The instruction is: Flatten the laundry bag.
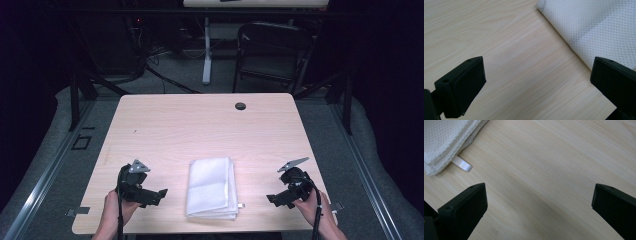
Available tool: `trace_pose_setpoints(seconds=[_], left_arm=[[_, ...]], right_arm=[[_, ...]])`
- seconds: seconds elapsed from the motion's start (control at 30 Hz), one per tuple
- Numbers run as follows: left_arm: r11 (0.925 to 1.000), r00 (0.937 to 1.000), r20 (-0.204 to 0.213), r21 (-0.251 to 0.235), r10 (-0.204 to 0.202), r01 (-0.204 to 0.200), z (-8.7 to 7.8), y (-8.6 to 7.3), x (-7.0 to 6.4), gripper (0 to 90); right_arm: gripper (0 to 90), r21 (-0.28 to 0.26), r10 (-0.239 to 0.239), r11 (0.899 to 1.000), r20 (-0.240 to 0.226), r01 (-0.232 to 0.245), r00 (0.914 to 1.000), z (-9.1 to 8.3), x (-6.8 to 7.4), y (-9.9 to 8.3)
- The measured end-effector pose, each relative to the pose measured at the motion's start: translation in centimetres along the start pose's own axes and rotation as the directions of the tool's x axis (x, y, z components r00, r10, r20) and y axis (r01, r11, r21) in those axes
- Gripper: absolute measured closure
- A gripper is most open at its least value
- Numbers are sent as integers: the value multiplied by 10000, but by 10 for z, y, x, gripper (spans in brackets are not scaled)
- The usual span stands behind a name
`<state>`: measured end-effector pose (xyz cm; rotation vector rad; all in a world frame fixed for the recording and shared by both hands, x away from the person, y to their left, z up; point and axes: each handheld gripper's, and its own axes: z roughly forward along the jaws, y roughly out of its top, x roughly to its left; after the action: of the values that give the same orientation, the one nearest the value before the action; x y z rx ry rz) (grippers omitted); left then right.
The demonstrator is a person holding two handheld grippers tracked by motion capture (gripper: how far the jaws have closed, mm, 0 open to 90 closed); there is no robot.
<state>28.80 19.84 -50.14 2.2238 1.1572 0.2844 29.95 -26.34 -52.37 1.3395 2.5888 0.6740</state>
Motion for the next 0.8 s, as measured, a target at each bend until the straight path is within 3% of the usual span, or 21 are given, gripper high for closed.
trace_pose_setpoints(seconds=[0.07,0.1,0.13,0.3,0.47,0.57,0.8], left_arm=[[9999,9995,271,71,153,-155,4,3,-8,0],[9999,9995,271,71,153,-155,4,3,-8,0],[9997,9992,323,83,221,-223,5,4,-12,0],[9969,9949,668,199,751,-765,13,10,-35,0],[9883,9855,904,384,1436,-1476,23,16,-58,0],[9855,9819,1030,426,1591,-1641,28,17,-64,0],[9693,9650,1224,540,2320,-2399,40,22,-87,0]], right_arm=[[0,40,2,10000,29,-2,10000,1,0,0],[0,-298,295,9991,-69,-297,9995,4,1,-1],[0,53,66,10000,-4,-66,10000,2,0,0],[1,15,120,9999,-103,-119,9999,3,0,0],[2,-55,156,9999,-48,-156,9999,3,1,0],[2,239,58,9997,0,-58,10000,3,0,0],[2,125,96,9999,-161,-94,9998,3,1,1]])
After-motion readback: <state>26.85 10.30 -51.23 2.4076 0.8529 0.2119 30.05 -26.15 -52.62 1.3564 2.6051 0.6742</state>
